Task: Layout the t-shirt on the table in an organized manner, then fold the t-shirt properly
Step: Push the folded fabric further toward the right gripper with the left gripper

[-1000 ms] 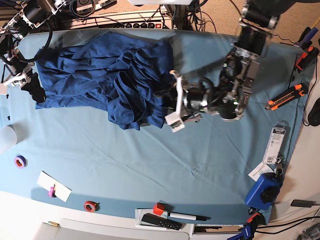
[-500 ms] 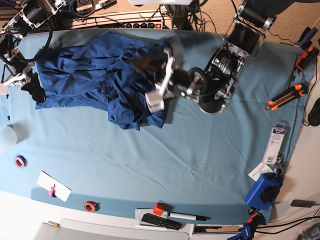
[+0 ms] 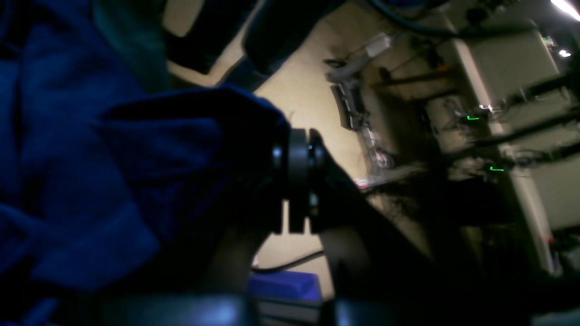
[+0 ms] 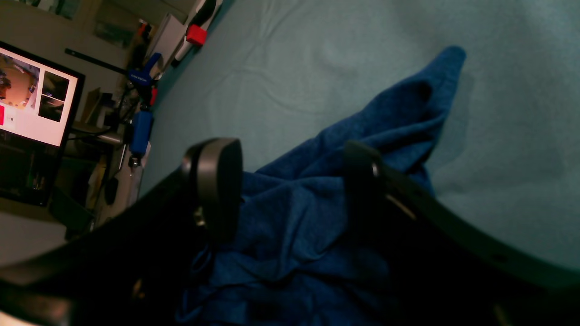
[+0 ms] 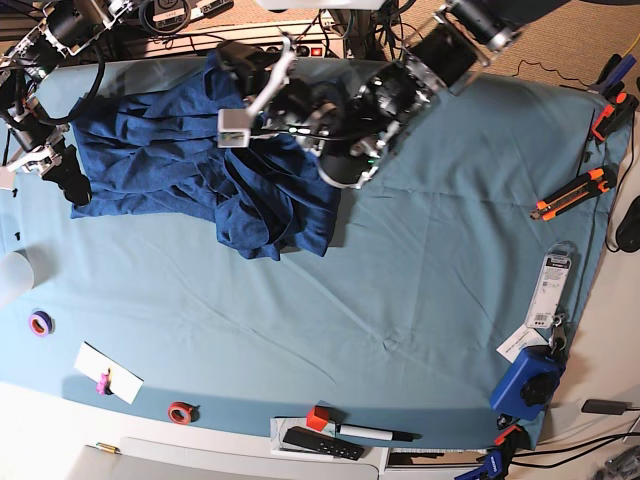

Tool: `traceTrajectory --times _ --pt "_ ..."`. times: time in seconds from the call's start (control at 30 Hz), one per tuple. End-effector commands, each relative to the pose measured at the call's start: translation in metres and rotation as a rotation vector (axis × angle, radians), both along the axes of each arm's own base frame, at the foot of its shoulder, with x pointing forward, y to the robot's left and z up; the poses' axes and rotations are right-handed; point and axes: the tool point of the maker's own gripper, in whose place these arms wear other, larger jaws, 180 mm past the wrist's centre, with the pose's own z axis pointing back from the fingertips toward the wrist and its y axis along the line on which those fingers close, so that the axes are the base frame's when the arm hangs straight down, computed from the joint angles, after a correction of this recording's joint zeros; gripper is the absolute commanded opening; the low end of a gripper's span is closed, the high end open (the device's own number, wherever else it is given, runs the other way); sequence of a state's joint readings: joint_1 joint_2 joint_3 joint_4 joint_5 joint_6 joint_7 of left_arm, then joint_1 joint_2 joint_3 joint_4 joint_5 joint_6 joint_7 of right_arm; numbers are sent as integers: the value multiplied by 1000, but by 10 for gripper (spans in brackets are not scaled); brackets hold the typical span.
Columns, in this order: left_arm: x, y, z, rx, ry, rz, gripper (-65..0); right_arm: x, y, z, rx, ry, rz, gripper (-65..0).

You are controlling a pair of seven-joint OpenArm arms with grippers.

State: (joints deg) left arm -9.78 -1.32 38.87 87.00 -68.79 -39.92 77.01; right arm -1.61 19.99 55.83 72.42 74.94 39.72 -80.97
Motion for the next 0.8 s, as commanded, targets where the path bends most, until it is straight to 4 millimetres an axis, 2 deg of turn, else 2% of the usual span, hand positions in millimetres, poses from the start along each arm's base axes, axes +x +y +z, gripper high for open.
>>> traceTrajectory --times 0.0,0.1,0.13,0.23,0.3,0.4,0.5,0.63,0.77 --pt "10 -10 16 -56 -27 24 -650 6 -9 19 -31 -56 -8 -301" --pt "21 -14 14 -46 -70 66 -650 6 -9 19 -32 -56 -8 -301" --pt "23 -14 13 -40 -78 70 -621 6 -9 19 -32 -56 -8 -301" --pt "28 -12 13 -37 -80 85 -432 6 -9 19 -31 -56 -8 -301" --pt "34 -9 14 -33 -83 102 -358 6 -9 19 -32 -56 -8 -301" --pt "52 -3 22 -44 -83 173 -354 6 -9 19 -31 -56 -8 -301" --pt "83 9 27 -39 -95 288 -354 6 -9 19 -32 -56 -8 -301" --pt "129 42 8 77 -141 471 -355 6 -9 19 -31 -56 -8 -301" --pt "149 79 -11 174 -159 558 -361 6 -9 19 -31 -56 -8 -301"
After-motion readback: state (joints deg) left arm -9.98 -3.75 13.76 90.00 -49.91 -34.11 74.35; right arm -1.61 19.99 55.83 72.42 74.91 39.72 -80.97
